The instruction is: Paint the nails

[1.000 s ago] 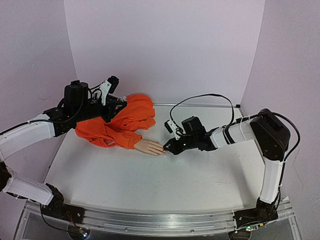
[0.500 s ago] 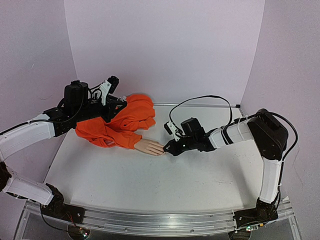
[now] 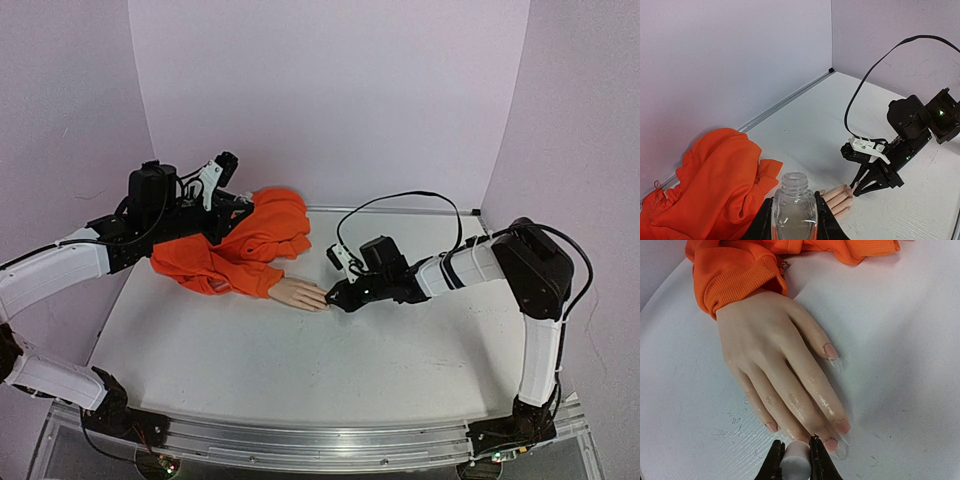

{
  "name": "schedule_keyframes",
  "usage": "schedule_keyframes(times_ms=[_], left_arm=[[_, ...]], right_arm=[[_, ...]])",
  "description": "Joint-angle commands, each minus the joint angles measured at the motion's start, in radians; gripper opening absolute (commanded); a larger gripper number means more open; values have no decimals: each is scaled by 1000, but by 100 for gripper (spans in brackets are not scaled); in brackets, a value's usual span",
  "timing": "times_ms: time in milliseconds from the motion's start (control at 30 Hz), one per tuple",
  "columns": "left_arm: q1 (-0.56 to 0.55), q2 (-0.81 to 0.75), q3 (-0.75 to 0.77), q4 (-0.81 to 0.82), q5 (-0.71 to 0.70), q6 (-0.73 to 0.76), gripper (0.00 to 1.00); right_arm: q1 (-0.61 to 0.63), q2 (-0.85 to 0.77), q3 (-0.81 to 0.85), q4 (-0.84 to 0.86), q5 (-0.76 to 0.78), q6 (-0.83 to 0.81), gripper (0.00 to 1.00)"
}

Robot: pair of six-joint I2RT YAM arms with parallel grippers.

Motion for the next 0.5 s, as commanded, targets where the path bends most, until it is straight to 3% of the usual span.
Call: schedule_keyframes(times_ms=[0, 467], left_arm=[[1, -32, 11, 62, 8, -10, 0], [1, -31, 9, 61, 9, -10, 0]], right_arm=[[6, 9, 29, 7, 9, 1, 0], [6, 6, 16, -14, 52, 8, 0]])
